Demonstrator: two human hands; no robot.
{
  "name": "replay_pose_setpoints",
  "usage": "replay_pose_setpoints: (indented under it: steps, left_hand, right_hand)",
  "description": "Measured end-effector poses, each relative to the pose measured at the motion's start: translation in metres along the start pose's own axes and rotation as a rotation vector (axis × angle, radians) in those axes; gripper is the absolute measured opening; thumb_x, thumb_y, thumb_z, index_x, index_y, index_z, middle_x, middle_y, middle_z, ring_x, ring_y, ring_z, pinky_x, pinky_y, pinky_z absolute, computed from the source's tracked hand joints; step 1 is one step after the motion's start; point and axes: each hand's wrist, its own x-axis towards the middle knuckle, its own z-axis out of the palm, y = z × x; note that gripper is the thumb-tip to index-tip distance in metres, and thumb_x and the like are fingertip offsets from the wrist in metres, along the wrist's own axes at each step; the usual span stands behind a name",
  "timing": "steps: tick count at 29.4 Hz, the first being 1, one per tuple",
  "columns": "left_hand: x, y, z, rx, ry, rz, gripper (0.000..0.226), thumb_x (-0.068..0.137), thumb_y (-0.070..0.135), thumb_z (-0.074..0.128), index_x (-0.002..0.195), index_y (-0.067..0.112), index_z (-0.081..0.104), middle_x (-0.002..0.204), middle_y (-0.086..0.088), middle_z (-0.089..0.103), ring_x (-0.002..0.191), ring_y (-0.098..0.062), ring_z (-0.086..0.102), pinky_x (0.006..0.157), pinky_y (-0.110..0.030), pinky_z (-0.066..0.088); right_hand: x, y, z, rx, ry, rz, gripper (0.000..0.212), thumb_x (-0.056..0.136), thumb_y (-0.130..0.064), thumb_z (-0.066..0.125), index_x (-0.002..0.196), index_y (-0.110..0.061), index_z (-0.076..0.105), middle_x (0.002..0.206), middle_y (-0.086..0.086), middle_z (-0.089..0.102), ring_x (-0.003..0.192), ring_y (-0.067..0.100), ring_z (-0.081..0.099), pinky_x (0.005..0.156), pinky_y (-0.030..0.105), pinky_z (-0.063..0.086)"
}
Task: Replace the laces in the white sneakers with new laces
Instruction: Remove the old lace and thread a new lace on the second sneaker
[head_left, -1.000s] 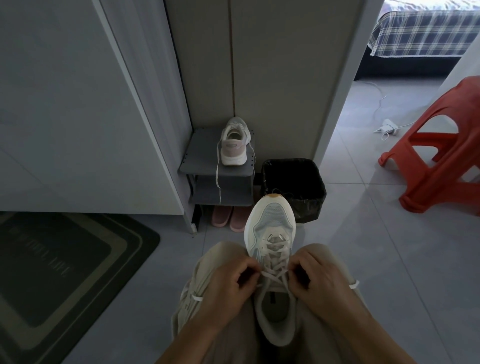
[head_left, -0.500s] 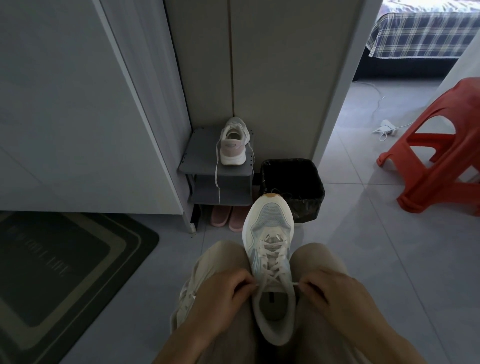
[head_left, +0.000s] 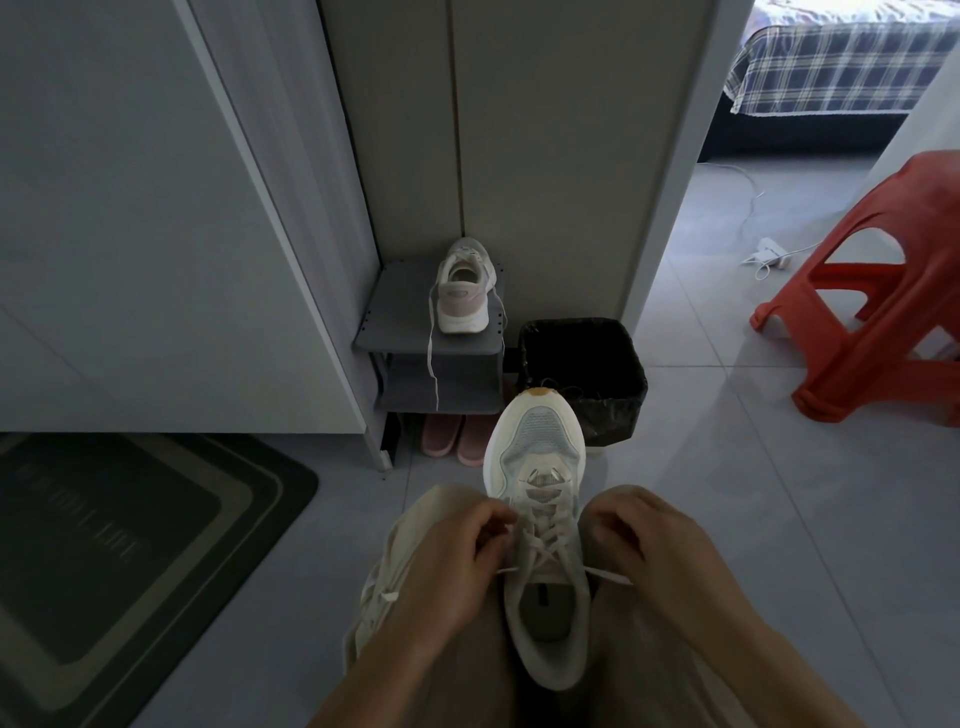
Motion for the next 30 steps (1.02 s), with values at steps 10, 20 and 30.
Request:
replay_pose_setpoints:
  steps: [10, 20, 30]
  left_hand:
    - [0.010, 0.003, 0.008, 0.106, 0.140, 0.203, 0.011, 0.082, 0.006, 0.066, 0.085, 0.016, 0.069, 0.076, 0.027, 0.051, 0.086, 0.019, 0.049, 0.073, 0.003, 0.034]
    - [0.034, -0.004, 0.003, 0.208, 0.110, 0.261, 0.010, 0.089, 0.017, 0.059, 0.098, 0.018, 0.064, 0.088, 0.020, 0.050, 0.076, 0.009, 0.050, 0.068, -0.003, 0.037]
    - [-0.027, -0.003, 0.008, 0.183, 0.155, 0.111, 0.010, 0.078, 0.048, 0.047, 0.086, 0.043, 0.051, 0.080, 0.021, 0.055, 0.072, -0.002, 0.057, 0.069, -0.019, 0.048]
  right_hand:
    - [0.010, -0.007, 0.017, 0.078, 0.057, -0.049, 0.014, 0.082, -0.016, 0.068, 0.096, -0.019, 0.069, 0.093, -0.013, 0.061, 0.073, -0.005, 0.047, 0.068, 0.002, 0.039]
    - [0.029, -0.002, 0.021, 0.052, 0.129, -0.030, 0.020, 0.088, -0.024, 0.056, 0.104, -0.016, 0.065, 0.095, -0.001, 0.067, 0.080, 0.013, 0.065, 0.074, 0.015, 0.047]
    - [-0.011, -0.023, 0.035, -0.143, 0.105, -0.175, 0.040, 0.072, -0.050, 0.064, 0.095, -0.022, 0.046, 0.096, -0.007, 0.049, 0.083, 0.009, 0.044, 0.064, 0.012, 0.046]
